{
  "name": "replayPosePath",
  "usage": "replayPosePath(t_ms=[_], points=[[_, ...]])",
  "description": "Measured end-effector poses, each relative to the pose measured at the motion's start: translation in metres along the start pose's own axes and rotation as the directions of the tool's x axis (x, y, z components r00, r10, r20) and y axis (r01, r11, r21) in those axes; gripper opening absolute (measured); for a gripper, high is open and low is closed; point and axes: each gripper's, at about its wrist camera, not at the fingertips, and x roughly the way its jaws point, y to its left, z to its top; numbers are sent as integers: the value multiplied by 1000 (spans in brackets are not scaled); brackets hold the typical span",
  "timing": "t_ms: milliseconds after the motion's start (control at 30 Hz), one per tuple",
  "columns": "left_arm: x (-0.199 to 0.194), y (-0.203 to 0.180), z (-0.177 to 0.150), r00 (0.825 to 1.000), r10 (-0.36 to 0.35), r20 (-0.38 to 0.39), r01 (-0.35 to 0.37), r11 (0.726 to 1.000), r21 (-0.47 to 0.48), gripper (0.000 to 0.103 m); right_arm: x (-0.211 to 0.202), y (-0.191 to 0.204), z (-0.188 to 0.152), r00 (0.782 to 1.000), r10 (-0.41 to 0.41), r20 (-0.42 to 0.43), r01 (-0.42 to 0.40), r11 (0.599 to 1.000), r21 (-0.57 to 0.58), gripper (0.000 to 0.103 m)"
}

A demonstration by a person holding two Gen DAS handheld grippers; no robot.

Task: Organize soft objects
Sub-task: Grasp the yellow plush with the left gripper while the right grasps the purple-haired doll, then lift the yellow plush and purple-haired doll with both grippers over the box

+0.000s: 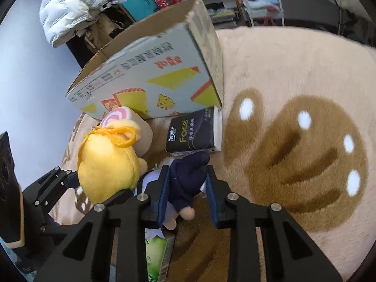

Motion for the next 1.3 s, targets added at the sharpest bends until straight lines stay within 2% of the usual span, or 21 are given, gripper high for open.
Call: replayPosePath(t_ms=[100, 200, 567, 667, 833, 1033, 1100, 1200, 1300], points=[[-10, -3, -2, 1000, 4, 16, -4, 1000, 4, 59, -10, 7, -1, 998, -55, 40, 57, 998, -34, 30], [-23, -8, -5, 999, 13, 39, -13, 1000, 7, 59, -23, 12, -2, 984, -144, 100, 149, 988, -47, 30], [-60, -4, -8, 987, 73, 140, -68, 997, -39, 59, -73, 6, -8, 937, -267, 226, 276, 961, -13, 30], [-72, 1, -9, 977, 128, 173, -118, 991, -67, 59, -89, 12, -10, 920, -275, 280, 289, 957, -12, 30], [-96, 13, -8, 952, 190, 242, -161, 978, -134, 59, -113, 29, -11, 878, -300, 373, 341, 939, -47, 30], [-116, 24, -6, 919, 231, 318, -184, 968, -172, 59, -124, 44, -10, 854, -304, 423, 379, 920, -103, 30], [-122, 24, -6, 910, 236, 340, -185, 967, -176, 59, -132, 49, -11, 838, -281, 467, 375, 920, -118, 30], [-129, 24, -2, 888, 264, 376, -211, 961, -176, 59, -147, 57, -6, 798, -269, 539, 394, 910, -129, 30], [-133, 28, 3, 879, 266, 397, -203, 960, -194, 59, -158, 63, 3, 771, -266, 579, 416, 899, -140, 30]])
